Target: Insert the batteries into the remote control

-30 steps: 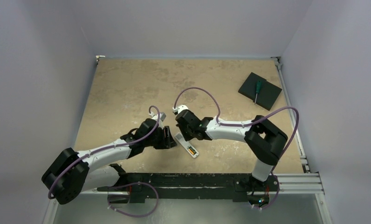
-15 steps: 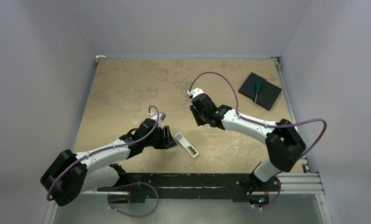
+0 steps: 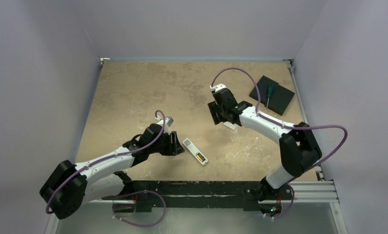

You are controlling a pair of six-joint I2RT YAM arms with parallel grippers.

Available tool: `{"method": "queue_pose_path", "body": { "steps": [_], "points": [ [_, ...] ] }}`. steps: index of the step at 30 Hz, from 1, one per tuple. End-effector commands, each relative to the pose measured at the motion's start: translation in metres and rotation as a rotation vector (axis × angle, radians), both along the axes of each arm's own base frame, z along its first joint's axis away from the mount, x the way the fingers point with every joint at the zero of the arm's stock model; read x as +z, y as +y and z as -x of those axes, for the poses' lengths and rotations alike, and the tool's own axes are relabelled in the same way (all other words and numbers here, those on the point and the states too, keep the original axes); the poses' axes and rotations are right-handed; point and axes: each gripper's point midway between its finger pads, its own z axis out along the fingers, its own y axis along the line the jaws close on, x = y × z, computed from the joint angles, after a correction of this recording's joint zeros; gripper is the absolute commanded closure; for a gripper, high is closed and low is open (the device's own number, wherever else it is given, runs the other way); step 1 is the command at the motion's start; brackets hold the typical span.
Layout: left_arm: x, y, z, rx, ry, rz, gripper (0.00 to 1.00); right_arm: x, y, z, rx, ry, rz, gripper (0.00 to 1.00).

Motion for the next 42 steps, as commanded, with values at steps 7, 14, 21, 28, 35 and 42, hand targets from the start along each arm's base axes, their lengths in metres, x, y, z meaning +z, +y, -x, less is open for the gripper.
{"method": "queue_pose_path", "body": {
  "steps": [7, 14, 21, 28, 35, 42],
  "points": [
    [0.020, -0.005, -0.002, -0.049, -0.063, 0.028, 0.54, -0.006, -0.012, -0.024, -0.020, 0.045, -0.062, 0.22],
    [0.021, -0.006, -0.001, -0.052, -0.067, 0.033, 0.54, -0.027, -0.020, -0.029, -0.044, 0.119, -0.097, 0.22],
    [0.021, -0.005, 0.000, -0.053, -0.066, 0.034, 0.54, -0.045, -0.027, -0.028, -0.066, 0.170, -0.093, 0.21],
    [0.021, -0.005, 0.001, -0.055, -0.065, 0.031, 0.54, -0.059, -0.027, -0.022, -0.064, 0.219, -0.091, 0.21],
    [0.022, -0.005, 0.002, -0.058, -0.065, 0.034, 0.54, -0.067, -0.028, -0.015, -0.066, 0.250, -0.090, 0.23],
    [0.024, -0.004, 0.003, -0.062, -0.070, 0.038, 0.54, -0.075, -0.030, -0.007, -0.080, 0.285, -0.088, 0.28]
  ]
}}
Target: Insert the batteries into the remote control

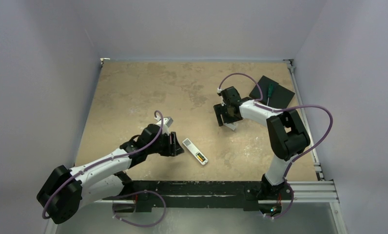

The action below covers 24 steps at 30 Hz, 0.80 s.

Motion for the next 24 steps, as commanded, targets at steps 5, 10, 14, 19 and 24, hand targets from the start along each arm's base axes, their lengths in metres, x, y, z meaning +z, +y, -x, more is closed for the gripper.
{"method": "queue_pose_path", "body": {
  "steps": [5, 10, 14, 19, 24],
  "points": [
    [0.018, -0.004, -0.001, -0.032, -0.053, 0.034, 0.54, -0.003, -0.001, 0.008, -0.038, 0.040, -0.020, 0.31],
    [0.020, -0.004, 0.001, -0.035, -0.059, 0.048, 0.54, -0.001, -0.002, 0.019, -0.046, 0.055, -0.040, 0.35],
    [0.021, -0.005, 0.002, -0.041, -0.061, 0.057, 0.54, -0.001, -0.002, 0.026, -0.054, 0.064, -0.055, 0.38],
    [0.021, -0.006, 0.004, -0.047, -0.061, 0.064, 0.54, -0.004, -0.001, 0.034, -0.050, 0.081, -0.074, 0.42],
    [0.022, -0.006, 0.004, -0.048, -0.065, 0.069, 0.54, -0.008, -0.003, 0.041, -0.049, 0.092, -0.073, 0.45]
  ]
}}
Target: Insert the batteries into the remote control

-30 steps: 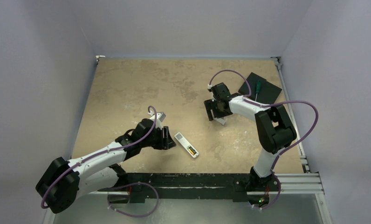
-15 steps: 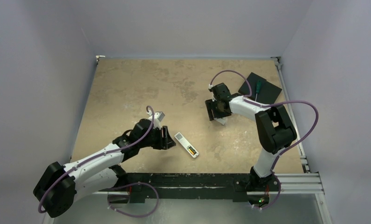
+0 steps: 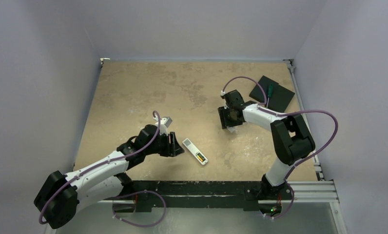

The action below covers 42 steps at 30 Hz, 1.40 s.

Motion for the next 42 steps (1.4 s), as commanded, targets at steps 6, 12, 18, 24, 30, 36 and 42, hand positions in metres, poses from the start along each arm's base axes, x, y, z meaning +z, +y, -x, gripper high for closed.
{"method": "queue_pose_path", "body": {
  "steps": [6, 12, 18, 24, 30, 36, 42],
  "points": [
    [0.009, -0.004, 0.000, -0.029, -0.042, 0.030, 0.54, -0.011, -0.008, 0.026, -0.025, 0.081, 0.008, 0.52],
    [0.009, -0.004, 0.001, -0.027, -0.045, 0.033, 0.54, -0.007, -0.007, 0.030, -0.028, 0.085, -0.008, 0.55],
    [0.009, -0.004, 0.001, -0.029, -0.043, 0.033, 0.54, -0.005, 0.001, 0.036, -0.007, 0.090, -0.011, 0.54],
    [0.009, -0.004, 0.002, -0.030, -0.042, 0.033, 0.54, -0.012, 0.005, 0.041, 0.000, 0.102, -0.008, 0.54],
    [0.008, -0.004, 0.002, -0.030, -0.040, 0.032, 0.54, -0.015, 0.006, 0.040, -0.007, 0.101, -0.002, 0.60],
    [0.007, -0.004, 0.002, -0.029, -0.036, 0.029, 0.54, -0.016, 0.004, 0.038, -0.020, 0.098, 0.019, 0.66],
    [0.007, -0.004, 0.002, -0.030, -0.034, 0.028, 0.54, -0.005, 0.009, 0.033, -0.025, 0.063, 0.009, 0.72]
  ]
}}
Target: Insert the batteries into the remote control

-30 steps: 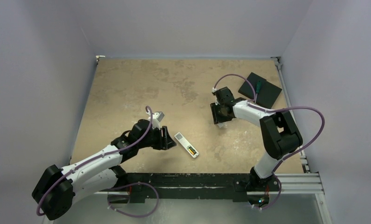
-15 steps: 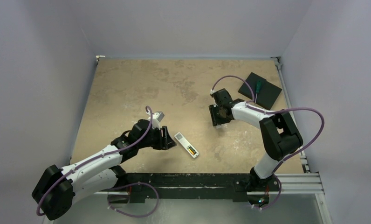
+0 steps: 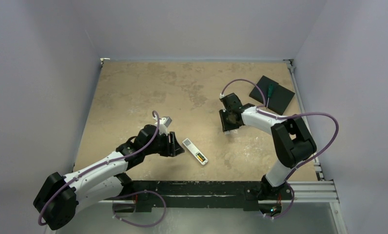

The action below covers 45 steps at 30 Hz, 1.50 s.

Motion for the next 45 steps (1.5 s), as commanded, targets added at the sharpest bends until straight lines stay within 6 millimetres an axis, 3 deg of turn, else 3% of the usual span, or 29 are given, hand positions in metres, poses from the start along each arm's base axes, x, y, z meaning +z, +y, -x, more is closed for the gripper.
{"method": "queue_pose_path", "body": {
  "steps": [1, 14, 36, 45],
  "points": [
    [0.002, -0.003, 0.001, -0.024, -0.022, 0.013, 0.54, 0.000, 0.003, 0.014, -0.006, 0.038, 0.006, 0.72],
    [0.001, -0.003, 0.000, -0.019, -0.016, 0.003, 0.54, 0.037, 0.023, 0.025, 0.041, -0.029, -0.019, 0.74],
    [-0.002, -0.001, -0.001, -0.010, -0.012, -0.010, 0.54, 0.068, 0.091, 0.097, 0.286, -0.087, -0.123, 0.74],
    [-0.004, 0.000, 0.000, -0.008, -0.007, -0.016, 0.54, 0.064, 0.107, 0.120, 0.345, -0.090, -0.158, 0.74]
  ]
}}
